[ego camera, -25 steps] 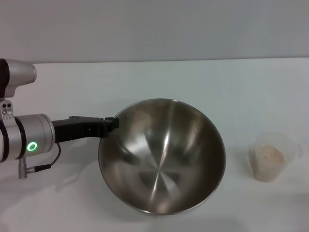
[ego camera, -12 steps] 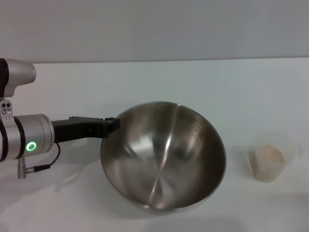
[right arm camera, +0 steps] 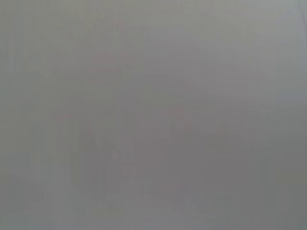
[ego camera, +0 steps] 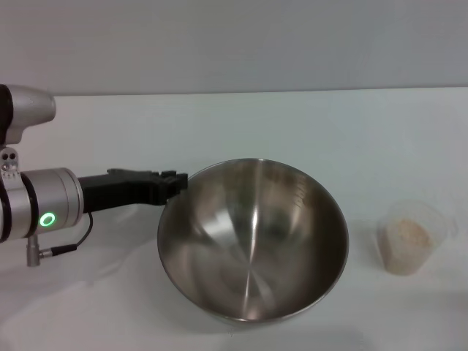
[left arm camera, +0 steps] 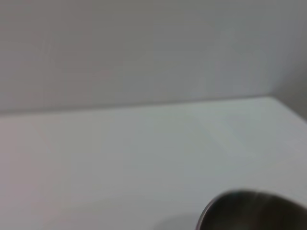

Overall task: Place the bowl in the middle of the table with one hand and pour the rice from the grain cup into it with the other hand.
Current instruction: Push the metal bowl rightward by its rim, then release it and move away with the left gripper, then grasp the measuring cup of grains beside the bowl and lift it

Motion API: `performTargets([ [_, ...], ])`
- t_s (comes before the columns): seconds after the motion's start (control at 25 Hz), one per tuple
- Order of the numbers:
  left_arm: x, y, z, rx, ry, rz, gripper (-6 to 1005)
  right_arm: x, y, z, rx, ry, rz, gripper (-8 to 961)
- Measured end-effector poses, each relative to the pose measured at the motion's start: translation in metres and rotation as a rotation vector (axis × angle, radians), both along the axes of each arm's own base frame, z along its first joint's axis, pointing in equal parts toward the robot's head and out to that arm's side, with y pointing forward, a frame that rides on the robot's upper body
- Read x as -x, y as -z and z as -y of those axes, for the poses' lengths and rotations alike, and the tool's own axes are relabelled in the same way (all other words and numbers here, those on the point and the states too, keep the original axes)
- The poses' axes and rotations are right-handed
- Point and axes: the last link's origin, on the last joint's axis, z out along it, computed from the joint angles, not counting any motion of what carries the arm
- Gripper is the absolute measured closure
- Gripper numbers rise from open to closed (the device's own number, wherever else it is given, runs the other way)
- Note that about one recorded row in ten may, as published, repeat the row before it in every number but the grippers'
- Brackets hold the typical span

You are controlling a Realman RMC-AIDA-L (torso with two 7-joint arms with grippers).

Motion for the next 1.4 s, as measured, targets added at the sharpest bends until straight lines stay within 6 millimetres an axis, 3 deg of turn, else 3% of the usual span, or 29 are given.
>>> performTargets([
  [0.24,-0.017,-0.021,0.000,-0.146,0.158,0.020,745,0.000,0.000,0.000,0.000,0.001,0.000,177],
  [0.28,-0.022,-0.030,0.002,-0.251,0.238,-0.034,718,0.000,0.000,0.000,0.001,0.001,0.000,177],
  [0.44,-0.031,-0.037,0.009,-0.435,0.342,-0.168,537,-0.001,0.000,0.001,0.003,0.003,0.005,177],
  [0.48,-0.035,-0.039,0.016,-0.581,0.377,-0.280,492,-0.001,0.001,0.002,0.018,0.000,0.015,177],
  [0.52,-0.035,-0.039,0.016,-0.581,0.377,-0.280,472,-0.001,0.001,0.002,0.018,0.000,0.015,176],
  [0.56,-0.037,-0.039,0.021,-0.705,0.378,-0.381,452,-0.001,0.003,0.004,0.041,-0.007,0.024,176],
  [0.72,-0.039,-0.032,0.030,-0.858,0.382,-0.538,371,0.000,0.008,0.007,0.093,-0.024,0.046,176],
  [0.76,-0.036,-0.026,0.036,-0.967,0.387,-0.638,351,0.000,0.010,0.008,0.105,-0.028,0.051,176],
  [0.92,-0.032,-0.016,0.047,-1.111,0.429,-0.730,252,-0.001,0.016,0.013,0.177,-0.038,0.084,176],
  [1.0,-0.026,-0.012,0.054,-1.203,0.459,-0.729,177,-0.002,0.018,0.014,0.189,-0.031,0.088,176],
  [1.08,-0.008,-0.009,0.063,-1.283,0.452,-0.632,180,-0.005,0.021,0.014,0.214,-0.012,0.091,176],
  [1.12,-0.008,-0.009,0.063,-1.283,0.452,-0.632,181,-0.005,0.021,0.014,0.214,-0.012,0.091,176],
  [1.16,0.011,-0.009,0.068,-1.312,0.421,-0.486,182,-0.008,0.024,0.014,0.237,0.005,0.091,176],
  [1.24,0.022,-0.010,0.070,-1.313,0.406,-0.413,185,-0.010,0.025,0.014,0.249,0.015,0.090,177],
  [1.28,0.044,-0.011,0.071,-1.292,0.371,-0.286,185,-0.013,0.028,0.012,0.270,0.034,0.088,177],
  [1.32,0.044,-0.011,0.071,-1.292,0.371,-0.286,185,-0.013,0.028,0.012,0.270,0.034,0.088,177],
  [1.36,0.065,-0.009,0.070,-1.249,0.338,-0.227,185,-0.015,0.031,0.009,0.291,0.051,0.086,177],
  [1.4,0.065,-0.009,0.070,-1.249,0.338,-0.227,185,-0.015,0.031,0.009,0.291,0.051,0.086,177],
])
